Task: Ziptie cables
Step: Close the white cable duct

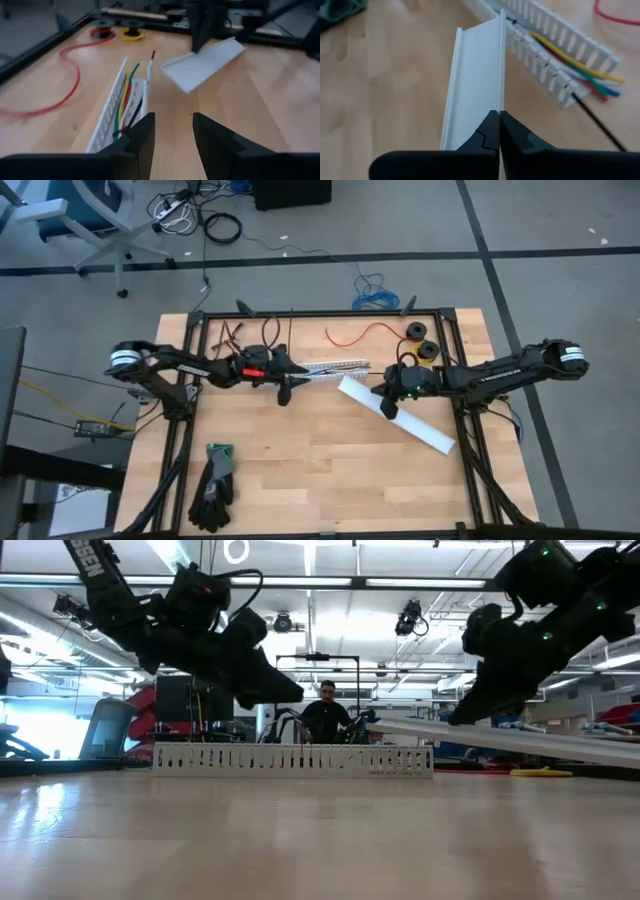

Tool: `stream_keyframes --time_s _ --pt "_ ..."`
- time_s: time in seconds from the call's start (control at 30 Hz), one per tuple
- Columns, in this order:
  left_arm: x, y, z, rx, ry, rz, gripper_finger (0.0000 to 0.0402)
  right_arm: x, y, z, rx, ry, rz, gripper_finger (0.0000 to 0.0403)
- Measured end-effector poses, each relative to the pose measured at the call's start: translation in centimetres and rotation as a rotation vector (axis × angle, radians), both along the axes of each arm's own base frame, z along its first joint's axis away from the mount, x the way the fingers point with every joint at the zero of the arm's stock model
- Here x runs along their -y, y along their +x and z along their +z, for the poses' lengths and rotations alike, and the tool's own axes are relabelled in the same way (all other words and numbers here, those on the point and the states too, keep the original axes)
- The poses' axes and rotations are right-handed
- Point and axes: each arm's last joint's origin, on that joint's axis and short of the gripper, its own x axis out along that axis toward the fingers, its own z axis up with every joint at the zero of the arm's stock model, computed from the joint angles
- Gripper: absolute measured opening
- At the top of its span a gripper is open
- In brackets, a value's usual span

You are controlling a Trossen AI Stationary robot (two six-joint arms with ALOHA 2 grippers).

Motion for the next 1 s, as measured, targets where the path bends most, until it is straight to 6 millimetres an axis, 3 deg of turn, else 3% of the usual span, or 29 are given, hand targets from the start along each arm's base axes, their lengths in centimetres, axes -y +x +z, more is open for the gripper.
stream_keyframes --time_s 0.17,0.43,0.8,1.0 --pt "1.3 1.7 -0.1 -0.005 0.276 -0.055 0.0143 1.3 0.4 -0.4 0.002 0.009 -0.040 0.0001" --pt "2.7 4.7 2.7 -0.208 0.794 0.046 0.0143 3.7 1.0 -0.6 0.068 0.102 -0.037 0.0000" --pt "2.6 6.0 4.7 -0.326 1.060 -0.006 0.0143 7.9 2.2 2.6 0.224 0.243 -0.041 0.0000" --pt "2.8 6.7 4.7 -0.413 1.206 -0.022 0.0143 9.7 3.7 3.7 0.157 0.279 -0.026 0.0000"
